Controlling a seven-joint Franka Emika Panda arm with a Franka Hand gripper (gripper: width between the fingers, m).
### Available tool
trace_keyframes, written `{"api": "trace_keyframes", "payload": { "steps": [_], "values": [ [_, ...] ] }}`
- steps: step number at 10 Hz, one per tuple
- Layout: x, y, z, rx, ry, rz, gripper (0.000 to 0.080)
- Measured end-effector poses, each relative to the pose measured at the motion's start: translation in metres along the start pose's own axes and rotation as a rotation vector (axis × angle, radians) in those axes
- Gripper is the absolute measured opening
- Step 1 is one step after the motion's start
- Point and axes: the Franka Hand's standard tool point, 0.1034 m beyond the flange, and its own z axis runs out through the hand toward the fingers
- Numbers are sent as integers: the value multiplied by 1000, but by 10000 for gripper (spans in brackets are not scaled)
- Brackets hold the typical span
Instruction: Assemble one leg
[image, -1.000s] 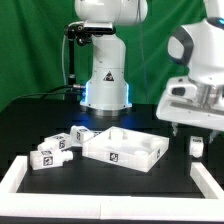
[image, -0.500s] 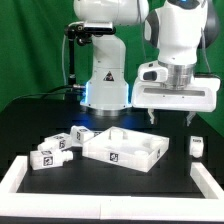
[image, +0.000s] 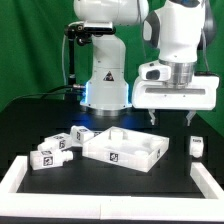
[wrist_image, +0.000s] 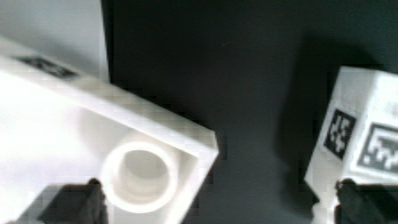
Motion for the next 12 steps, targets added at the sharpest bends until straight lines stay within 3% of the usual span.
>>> {"api": "trace_keyframes", "payload": {
  "steps": [2,4,6,8,10,12],
  "values": [
    [-13,11,3,-22,-6,-249,649],
    [-27,30,12,-21,-13,-432,649],
    [-23,42,10,-15,27,-432,649],
    [-20,38,10,-15,27,-437,649],
    [-16,38,19,-44,95,-641,649],
    [-13,51,29,-66,112,-836,649]
  ]
}}
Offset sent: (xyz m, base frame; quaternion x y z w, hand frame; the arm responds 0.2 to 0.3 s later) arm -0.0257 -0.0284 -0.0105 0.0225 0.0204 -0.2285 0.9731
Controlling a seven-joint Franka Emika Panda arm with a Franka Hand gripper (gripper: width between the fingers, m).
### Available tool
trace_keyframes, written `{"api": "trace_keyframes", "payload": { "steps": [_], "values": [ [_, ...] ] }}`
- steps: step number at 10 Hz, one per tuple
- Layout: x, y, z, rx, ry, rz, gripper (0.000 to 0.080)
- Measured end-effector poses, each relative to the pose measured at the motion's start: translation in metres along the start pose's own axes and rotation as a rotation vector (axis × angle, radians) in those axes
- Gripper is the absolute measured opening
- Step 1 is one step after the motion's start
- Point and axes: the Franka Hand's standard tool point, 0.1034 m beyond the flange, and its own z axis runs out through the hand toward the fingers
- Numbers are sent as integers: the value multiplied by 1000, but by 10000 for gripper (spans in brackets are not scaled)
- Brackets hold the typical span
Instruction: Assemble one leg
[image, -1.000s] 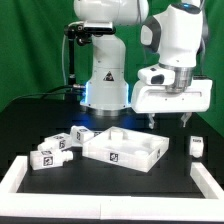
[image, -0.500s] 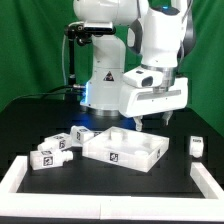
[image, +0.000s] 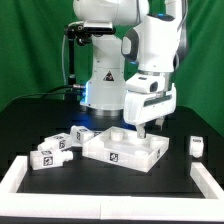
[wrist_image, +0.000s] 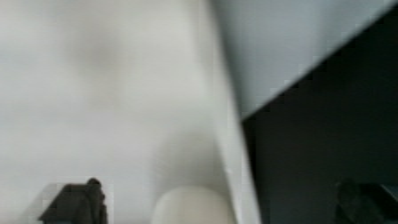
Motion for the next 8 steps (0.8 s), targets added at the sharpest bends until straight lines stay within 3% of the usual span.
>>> {"api": "trace_keyframes", "payload": {
  "steps": [1,3,8],
  "values": [
    [-6,1,8,6,-7,-47,649],
    [-2,-10,16,5,-1,-50,649],
    [1,-5,16,-1,3,-51,649]
  ]
}}
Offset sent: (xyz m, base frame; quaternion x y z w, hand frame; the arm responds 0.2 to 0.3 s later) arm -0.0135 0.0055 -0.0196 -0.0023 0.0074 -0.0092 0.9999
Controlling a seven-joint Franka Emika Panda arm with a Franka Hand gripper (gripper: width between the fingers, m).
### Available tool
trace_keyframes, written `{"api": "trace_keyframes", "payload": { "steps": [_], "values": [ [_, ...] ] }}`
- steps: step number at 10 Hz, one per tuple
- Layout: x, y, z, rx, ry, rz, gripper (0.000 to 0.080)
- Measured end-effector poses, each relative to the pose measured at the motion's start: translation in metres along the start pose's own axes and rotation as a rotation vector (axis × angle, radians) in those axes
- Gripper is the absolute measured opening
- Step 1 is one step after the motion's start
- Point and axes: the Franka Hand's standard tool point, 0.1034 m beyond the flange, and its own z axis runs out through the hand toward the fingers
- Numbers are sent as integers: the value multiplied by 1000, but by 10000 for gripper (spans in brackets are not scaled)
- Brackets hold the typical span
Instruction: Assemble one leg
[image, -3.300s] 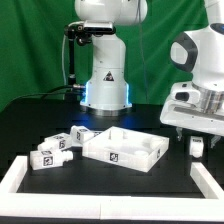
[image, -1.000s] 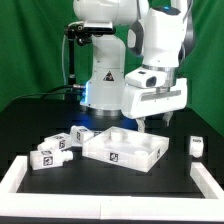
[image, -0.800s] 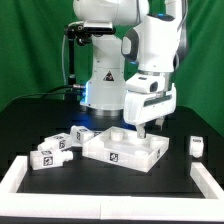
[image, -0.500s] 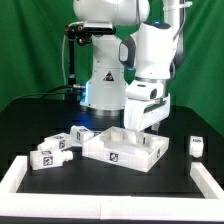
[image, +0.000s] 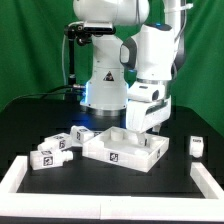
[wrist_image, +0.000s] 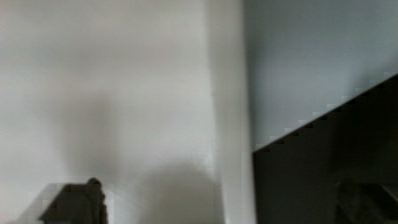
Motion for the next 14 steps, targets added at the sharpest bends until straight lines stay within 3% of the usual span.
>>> {"api": "trace_keyframes", "payload": {
  "steps": [2,3,4,5,8,10,11,14],
  "values": [
    [2,2,-1,-3,3,0,405],
    [3,2,-1,-4,4,0,405],
    [4,3,-1,-5,6,0,205],
    [4,4,-1,-6,7,0,79],
    [20,10,-7,-15,19,-187,55],
    [22,40,-11,14,-23,-367,55],
    [24,52,-12,12,-25,-414,55],
    [21,48,-10,19,-29,-395,55]
  ]
}}
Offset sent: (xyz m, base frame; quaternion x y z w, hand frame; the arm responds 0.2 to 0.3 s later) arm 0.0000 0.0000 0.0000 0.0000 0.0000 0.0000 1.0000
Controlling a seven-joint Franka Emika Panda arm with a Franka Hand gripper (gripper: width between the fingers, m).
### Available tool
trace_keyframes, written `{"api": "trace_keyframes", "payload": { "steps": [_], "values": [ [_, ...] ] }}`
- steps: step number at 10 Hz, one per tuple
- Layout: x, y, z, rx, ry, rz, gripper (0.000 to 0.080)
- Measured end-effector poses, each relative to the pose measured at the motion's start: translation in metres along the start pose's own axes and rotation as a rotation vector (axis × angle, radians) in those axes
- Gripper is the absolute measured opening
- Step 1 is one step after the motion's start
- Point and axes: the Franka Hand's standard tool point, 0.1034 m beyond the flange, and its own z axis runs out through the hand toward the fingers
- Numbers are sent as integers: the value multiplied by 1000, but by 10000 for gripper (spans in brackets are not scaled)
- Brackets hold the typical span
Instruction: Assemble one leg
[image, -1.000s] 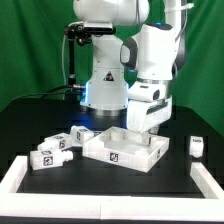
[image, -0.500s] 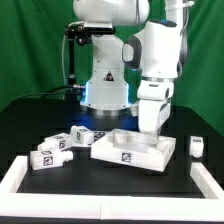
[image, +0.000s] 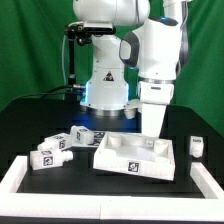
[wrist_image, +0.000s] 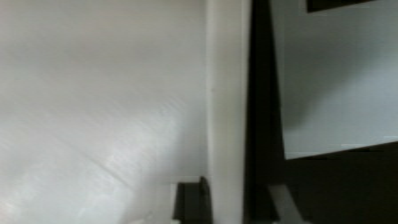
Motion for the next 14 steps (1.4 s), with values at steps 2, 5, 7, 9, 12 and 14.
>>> {"api": "trace_keyframes", "payload": {
  "steps": [2,5,7,9,12,14],
  "values": [
    [-17,22,-1,30,-24,-128,55],
    [-9,78,5,28,-24,-194,55],
    [3,87,10,22,-16,-171,55],
    [1,87,10,23,-16,-167,55],
    [3,88,11,21,-15,-170,55],
    [21,101,12,-3,0,-202,55]
  ]
}}
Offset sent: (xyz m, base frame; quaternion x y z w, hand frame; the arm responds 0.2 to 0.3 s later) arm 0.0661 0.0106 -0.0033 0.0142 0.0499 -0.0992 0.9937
